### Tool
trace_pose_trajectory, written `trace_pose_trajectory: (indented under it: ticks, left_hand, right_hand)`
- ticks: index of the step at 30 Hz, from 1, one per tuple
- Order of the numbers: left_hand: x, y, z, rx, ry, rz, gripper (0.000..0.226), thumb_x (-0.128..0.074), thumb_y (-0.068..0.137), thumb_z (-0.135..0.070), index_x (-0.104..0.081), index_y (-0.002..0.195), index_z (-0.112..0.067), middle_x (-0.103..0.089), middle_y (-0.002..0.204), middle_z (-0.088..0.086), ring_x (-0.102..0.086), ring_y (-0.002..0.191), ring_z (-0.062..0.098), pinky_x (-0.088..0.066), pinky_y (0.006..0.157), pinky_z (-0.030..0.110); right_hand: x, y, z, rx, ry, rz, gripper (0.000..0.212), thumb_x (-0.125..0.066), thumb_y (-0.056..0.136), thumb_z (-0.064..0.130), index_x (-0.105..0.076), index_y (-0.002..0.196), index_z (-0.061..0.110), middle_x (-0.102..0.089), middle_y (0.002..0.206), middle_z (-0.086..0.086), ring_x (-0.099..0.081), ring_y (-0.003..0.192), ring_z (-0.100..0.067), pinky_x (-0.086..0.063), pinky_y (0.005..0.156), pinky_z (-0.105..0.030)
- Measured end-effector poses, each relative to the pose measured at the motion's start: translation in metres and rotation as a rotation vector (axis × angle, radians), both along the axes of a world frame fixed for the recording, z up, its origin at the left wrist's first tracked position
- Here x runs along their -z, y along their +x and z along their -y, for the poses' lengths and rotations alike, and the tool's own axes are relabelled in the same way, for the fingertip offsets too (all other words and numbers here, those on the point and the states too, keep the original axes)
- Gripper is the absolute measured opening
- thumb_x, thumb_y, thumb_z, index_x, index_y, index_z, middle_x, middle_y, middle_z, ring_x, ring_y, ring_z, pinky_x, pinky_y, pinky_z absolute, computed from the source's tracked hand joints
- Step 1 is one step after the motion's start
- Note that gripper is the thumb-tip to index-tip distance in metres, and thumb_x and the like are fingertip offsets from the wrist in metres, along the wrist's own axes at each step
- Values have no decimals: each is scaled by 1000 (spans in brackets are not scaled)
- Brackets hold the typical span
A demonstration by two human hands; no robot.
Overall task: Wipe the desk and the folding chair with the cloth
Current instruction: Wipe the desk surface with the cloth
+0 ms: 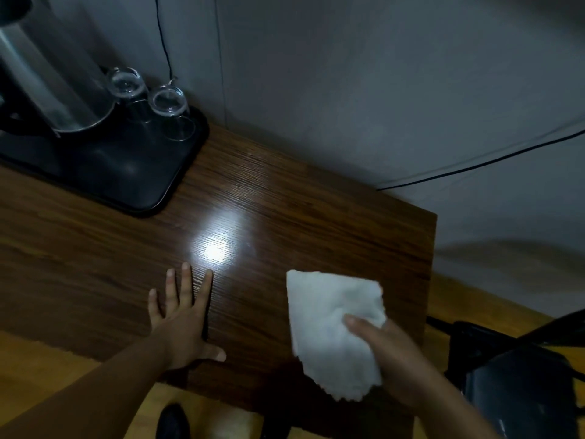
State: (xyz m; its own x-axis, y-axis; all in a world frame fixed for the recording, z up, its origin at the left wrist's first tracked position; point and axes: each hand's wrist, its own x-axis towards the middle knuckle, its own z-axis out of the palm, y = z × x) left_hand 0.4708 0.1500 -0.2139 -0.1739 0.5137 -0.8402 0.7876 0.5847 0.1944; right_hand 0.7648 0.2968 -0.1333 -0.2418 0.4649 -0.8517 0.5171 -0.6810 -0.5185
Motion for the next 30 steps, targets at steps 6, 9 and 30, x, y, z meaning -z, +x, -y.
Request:
trace_pose_trajectory:
  ticks: [6,9,30]
  left_hand:
    - [1,-1,2,7,14,6,159,-73,51,-83,53,134,-31,67,134,13,59,125,40,18,112,70]
    - [2,-1,3,8,17,7,159,-72,51,-84,53,133,-33,67,134,12,59,125,39,18,112,70]
    - [24,-4,10,4,107,-16,163,-73,41,-87,54,131,-39,69,131,5,66,119,29,26,107,68]
  right_hand:
    - [25,34,-35,-407,518,646,92,-74,88,46,-22,160,20,-41,157,-13,-44,140,-35,-42,112,-54]
    - [48,17,-7,-544,823,825,87,-45,93,68,-9,161,28,-12,170,-10,-11,155,-36,-21,123,-56]
    - [115,-22,-139,-552,839,877,102,-5,80,88,-5,161,26,4,170,-19,4,154,-47,-1,123,-64]
